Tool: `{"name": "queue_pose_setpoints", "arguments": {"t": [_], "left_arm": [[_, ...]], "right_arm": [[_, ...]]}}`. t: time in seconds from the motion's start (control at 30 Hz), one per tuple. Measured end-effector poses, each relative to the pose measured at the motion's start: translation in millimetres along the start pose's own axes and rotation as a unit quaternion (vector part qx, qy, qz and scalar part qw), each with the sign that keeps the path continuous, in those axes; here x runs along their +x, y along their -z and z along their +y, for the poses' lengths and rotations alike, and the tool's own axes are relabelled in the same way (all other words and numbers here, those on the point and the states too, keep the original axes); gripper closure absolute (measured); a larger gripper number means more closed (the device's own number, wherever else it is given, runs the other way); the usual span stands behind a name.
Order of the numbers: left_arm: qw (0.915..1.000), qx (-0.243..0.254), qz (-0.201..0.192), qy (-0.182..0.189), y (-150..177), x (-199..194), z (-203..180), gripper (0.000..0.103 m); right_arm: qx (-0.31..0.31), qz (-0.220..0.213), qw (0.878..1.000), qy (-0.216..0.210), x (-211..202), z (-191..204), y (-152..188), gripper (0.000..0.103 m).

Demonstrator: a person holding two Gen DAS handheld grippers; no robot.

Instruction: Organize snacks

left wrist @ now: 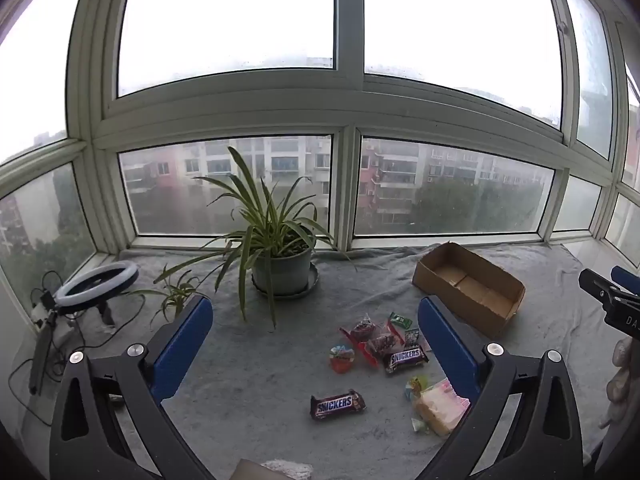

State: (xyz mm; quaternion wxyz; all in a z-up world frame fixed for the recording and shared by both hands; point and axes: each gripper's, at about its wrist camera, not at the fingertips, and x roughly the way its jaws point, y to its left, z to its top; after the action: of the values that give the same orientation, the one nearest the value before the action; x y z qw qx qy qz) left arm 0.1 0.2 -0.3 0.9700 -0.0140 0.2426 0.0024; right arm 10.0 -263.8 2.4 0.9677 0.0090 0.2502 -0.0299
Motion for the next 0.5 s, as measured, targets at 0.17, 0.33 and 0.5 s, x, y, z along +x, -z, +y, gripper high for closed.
{"name": "queue_pose_setpoints", "arguments": {"t": [0.17,0.33,0.5], "left_arm": [[0.9999,-0.003,0.011,0.005,-2.6,4.4,2.4,0.001],[1.0,-0.002,-0.001,0.005,-3.2,-3.7,2.4,0.001],[1.0,0.0,-0.006,0.005,-0.9,-3.6,-0.1,0.001]], "right_arm": [[0.015,0.002,1.0,-0.01,-1.4,-4.8,0.5,0.0],[0.018,0.0,1.0,-0.01,-2.4,-9.2,1.7,0.0],[0.019,0.001,1.0,-0.009,0.4,-9.0,-1.5,0.0]]}}
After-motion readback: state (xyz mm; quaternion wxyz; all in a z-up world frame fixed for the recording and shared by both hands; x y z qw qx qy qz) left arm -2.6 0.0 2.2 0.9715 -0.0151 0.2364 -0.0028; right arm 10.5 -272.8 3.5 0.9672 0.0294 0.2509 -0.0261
